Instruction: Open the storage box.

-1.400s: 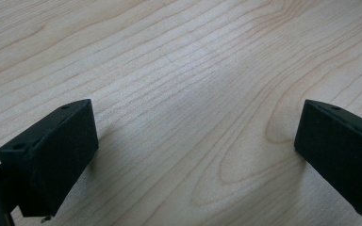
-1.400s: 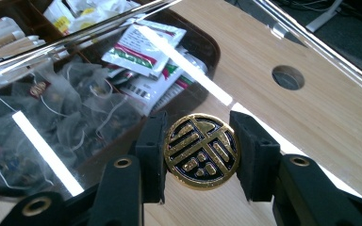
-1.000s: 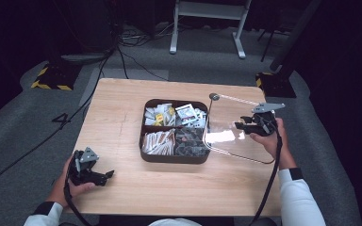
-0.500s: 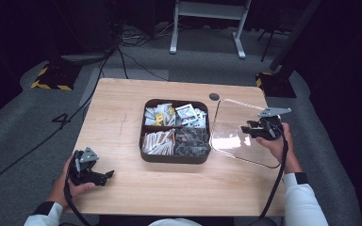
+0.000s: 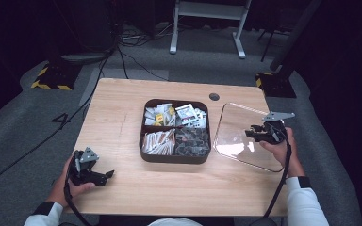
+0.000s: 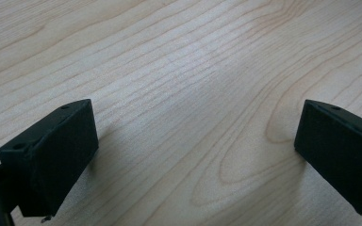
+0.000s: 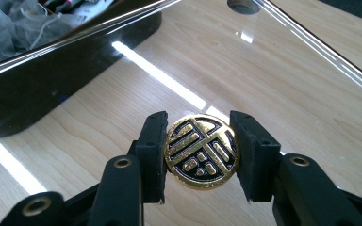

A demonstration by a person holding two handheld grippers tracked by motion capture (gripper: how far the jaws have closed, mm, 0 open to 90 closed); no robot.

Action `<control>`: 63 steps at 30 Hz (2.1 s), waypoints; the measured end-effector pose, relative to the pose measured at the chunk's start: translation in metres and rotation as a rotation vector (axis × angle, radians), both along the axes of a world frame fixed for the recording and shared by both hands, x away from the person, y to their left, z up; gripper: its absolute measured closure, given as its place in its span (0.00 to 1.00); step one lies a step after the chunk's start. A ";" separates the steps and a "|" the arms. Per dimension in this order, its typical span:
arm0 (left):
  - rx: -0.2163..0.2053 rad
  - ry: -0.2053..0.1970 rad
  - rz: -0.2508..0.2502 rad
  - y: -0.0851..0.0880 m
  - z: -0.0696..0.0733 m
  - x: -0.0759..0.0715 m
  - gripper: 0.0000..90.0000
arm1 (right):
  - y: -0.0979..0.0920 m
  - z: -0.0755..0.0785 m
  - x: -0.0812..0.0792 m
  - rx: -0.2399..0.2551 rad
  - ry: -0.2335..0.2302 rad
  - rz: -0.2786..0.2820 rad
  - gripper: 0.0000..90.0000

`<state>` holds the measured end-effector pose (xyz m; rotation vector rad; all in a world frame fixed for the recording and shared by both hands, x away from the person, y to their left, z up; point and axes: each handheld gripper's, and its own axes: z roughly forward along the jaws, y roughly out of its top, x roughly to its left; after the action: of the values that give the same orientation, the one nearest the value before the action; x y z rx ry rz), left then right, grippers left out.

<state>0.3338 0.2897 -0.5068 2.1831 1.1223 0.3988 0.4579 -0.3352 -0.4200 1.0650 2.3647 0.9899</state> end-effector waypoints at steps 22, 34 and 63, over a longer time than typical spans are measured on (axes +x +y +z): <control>-0.001 0.000 0.000 0.000 0.000 0.000 0.00 | 0.006 -0.047 0.017 -0.051 0.095 -0.019 0.66; -0.001 0.000 0.000 0.000 0.000 0.000 0.00 | 0.010 -0.060 0.021 -0.053 0.110 -0.017 0.66; 0.000 0.002 -0.003 0.000 0.000 0.000 0.00 | 0.003 -0.055 0.018 0.053 0.089 -0.061 0.30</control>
<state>0.3342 0.2899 -0.5067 2.1851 1.1195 0.3950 0.4755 -0.3324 -0.4751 1.2177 2.3725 1.0076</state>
